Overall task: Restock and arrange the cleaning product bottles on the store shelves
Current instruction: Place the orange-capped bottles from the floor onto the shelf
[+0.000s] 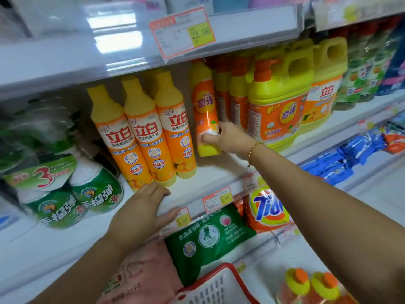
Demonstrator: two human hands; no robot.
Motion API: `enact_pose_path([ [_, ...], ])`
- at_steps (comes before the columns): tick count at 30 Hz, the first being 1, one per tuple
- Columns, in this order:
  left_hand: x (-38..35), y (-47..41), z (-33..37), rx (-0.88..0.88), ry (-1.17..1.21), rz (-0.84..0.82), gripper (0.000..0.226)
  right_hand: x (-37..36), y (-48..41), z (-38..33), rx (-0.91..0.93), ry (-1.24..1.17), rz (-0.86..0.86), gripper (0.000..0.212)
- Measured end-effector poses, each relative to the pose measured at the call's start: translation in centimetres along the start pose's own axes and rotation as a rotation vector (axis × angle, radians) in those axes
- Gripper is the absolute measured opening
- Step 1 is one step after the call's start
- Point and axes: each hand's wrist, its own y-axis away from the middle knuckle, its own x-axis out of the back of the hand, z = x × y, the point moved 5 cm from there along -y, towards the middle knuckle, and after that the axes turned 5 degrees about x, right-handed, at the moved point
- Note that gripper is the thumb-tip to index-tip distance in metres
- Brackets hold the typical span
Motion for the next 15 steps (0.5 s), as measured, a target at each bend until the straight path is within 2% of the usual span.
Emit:
enact_pose_path([
  [2,0.2,0.1,0.3,-0.020,-0.015,0.029,0.067,0.1,2.7,-1.7,-0.032,-0.208,-0.060,0.024],
  [5,0.6,0.3,0.7,-0.018,-0.051,0.032,0.073,0.1,7.5,-3.6,-0.053,-0.334,-0.135,0.012],
  [8,0.8,0.4,0.9,0.046,-0.031,-0.066,0.078,-0.5,12.5,-3.8,-0.108,-0.371,-0.205,0.023],
  [10,1.2,0.7,1.6,0.124,0.046,-0.113,0.072,-1.0,15.7,-3.0,-0.138,-0.397,-0.241,0.026],
  [12,2.0,1.5,3.4,0.265,0.294,-0.053,0.056,-1.4,18.6,-2.2,-0.135,-0.414,-0.255,0.030],
  [15,3.6,3.6,7.1,0.529,0.900,0.025,0.050,-2.2,22.2,-0.5,-0.105,-0.488,-0.305,0.029],
])
